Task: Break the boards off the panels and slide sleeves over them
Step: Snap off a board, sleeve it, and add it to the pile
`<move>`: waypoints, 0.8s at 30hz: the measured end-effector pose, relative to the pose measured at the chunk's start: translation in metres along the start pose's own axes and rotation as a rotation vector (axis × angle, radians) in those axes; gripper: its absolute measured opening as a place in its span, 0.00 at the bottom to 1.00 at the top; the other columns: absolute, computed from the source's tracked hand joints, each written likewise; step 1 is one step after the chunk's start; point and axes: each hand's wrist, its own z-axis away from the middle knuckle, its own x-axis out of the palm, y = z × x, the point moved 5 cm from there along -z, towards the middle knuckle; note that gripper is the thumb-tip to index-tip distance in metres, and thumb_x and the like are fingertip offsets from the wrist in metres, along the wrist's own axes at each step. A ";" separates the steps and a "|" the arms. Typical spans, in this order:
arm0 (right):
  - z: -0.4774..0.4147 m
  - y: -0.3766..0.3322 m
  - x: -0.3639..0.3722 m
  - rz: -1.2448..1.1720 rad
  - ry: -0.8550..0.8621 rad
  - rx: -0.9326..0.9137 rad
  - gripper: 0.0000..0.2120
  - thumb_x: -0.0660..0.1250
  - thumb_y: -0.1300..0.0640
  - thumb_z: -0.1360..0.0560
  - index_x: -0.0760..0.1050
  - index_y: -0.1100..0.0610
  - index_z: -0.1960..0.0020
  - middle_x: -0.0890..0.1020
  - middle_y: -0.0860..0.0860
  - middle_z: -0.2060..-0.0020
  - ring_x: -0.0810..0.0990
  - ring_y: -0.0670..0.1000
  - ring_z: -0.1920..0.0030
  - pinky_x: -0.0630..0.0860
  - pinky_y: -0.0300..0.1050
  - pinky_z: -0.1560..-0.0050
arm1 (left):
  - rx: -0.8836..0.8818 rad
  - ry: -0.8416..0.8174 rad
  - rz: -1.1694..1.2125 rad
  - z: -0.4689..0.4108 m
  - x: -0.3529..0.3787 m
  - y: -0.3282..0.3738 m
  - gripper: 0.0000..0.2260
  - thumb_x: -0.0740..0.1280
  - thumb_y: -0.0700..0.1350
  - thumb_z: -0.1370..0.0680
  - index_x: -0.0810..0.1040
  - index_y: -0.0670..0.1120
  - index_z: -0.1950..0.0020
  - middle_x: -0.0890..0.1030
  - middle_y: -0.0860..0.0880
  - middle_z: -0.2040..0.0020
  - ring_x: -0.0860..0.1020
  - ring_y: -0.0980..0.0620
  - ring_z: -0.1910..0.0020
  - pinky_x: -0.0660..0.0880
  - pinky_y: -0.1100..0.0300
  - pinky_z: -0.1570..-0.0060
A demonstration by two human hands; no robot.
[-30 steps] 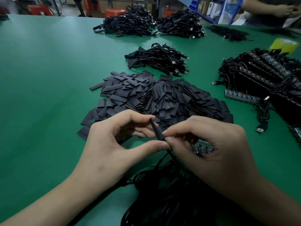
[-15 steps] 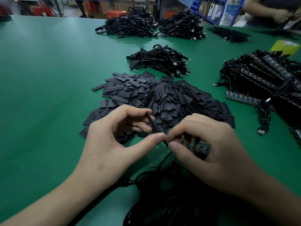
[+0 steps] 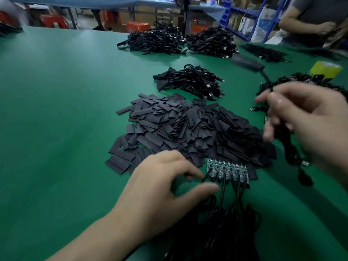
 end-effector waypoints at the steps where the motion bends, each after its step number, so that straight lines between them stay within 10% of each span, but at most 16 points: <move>1: -0.013 0.003 -0.008 0.034 0.018 0.021 0.09 0.65 0.50 0.19 0.84 0.47 0.50 0.76 0.48 0.73 0.78 0.49 0.76 0.74 0.37 0.72 | 0.033 -0.039 -0.055 0.001 0.003 0.002 0.23 0.60 0.75 0.27 0.83 0.59 0.52 0.78 0.62 0.58 0.77 0.62 0.55 0.76 0.58 0.52; 5: -0.072 0.012 -0.014 0.322 -0.025 0.054 0.10 0.64 0.40 0.22 0.84 0.41 0.50 0.76 0.47 0.75 0.70 0.47 0.75 0.66 0.39 0.71 | 0.025 -0.087 -0.079 0.003 0.004 0.001 0.25 0.58 0.78 0.29 0.81 0.62 0.51 0.77 0.63 0.60 0.76 0.63 0.56 0.75 0.59 0.50; 12: -0.177 0.025 0.065 0.652 -0.199 0.005 0.13 0.61 0.58 0.16 0.84 0.57 0.42 0.82 0.49 0.58 0.68 0.46 0.71 0.63 0.41 0.71 | 0.058 -0.161 0.054 -0.002 0.008 0.002 0.13 0.68 0.64 0.25 0.84 0.57 0.51 0.80 0.62 0.60 0.79 0.61 0.56 0.74 0.65 0.55; 18: -0.244 0.016 0.124 0.659 -0.178 -0.106 0.13 0.63 0.58 0.16 0.82 0.60 0.37 0.83 0.57 0.39 0.81 0.55 0.43 0.75 0.51 0.34 | 0.091 -0.202 0.150 -0.002 0.008 0.000 0.08 0.71 0.58 0.24 0.84 0.56 0.49 0.81 0.61 0.57 0.79 0.61 0.55 0.72 0.68 0.54; 24: -0.241 0.037 0.169 0.791 -0.394 -0.057 0.17 0.61 0.52 0.15 0.76 0.57 0.29 0.70 0.61 0.30 0.72 0.63 0.29 0.67 0.56 0.26 | 0.068 -0.226 0.223 -0.002 0.006 -0.003 0.08 0.70 0.56 0.22 0.85 0.55 0.49 0.82 0.60 0.57 0.80 0.61 0.54 0.74 0.66 0.54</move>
